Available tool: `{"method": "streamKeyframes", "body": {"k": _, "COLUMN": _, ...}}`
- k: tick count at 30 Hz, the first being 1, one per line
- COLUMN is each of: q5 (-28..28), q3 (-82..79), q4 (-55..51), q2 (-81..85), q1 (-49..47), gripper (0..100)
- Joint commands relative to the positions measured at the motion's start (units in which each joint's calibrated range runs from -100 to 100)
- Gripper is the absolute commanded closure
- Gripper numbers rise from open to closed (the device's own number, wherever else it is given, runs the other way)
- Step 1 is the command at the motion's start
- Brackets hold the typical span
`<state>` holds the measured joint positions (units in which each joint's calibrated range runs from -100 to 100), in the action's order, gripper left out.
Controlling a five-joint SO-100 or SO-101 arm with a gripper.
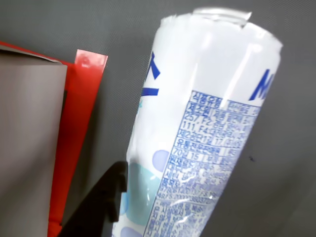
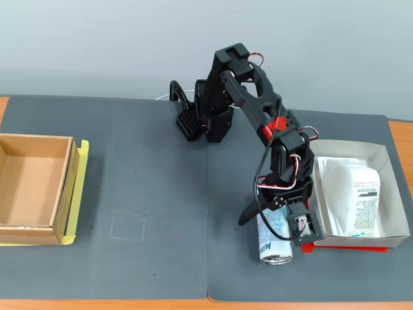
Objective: Pick the can and put it in the brown box
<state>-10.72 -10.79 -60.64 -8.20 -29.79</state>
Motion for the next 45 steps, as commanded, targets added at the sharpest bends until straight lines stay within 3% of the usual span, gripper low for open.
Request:
{"method": "streamKeyframes", "body": {"k": 1, "q5": -0.3, "q3": 3.2, "q4": 0.6, "q2": -0.9, "q1": -0.6, "gripper": 51}}
{"method": "streamKeyframes", "body": {"k": 42, "q5": -3.8, "q3": 5.7, "q4": 3.0, "q2": -13.2, "q1": -1.2, "gripper": 51}}
{"method": "streamKeyframes", "body": {"k": 45, "q5": -3.8, "q3": 5.6, "q4": 3.0, "q2": -13.2, "q1": -1.2, "gripper": 58}}
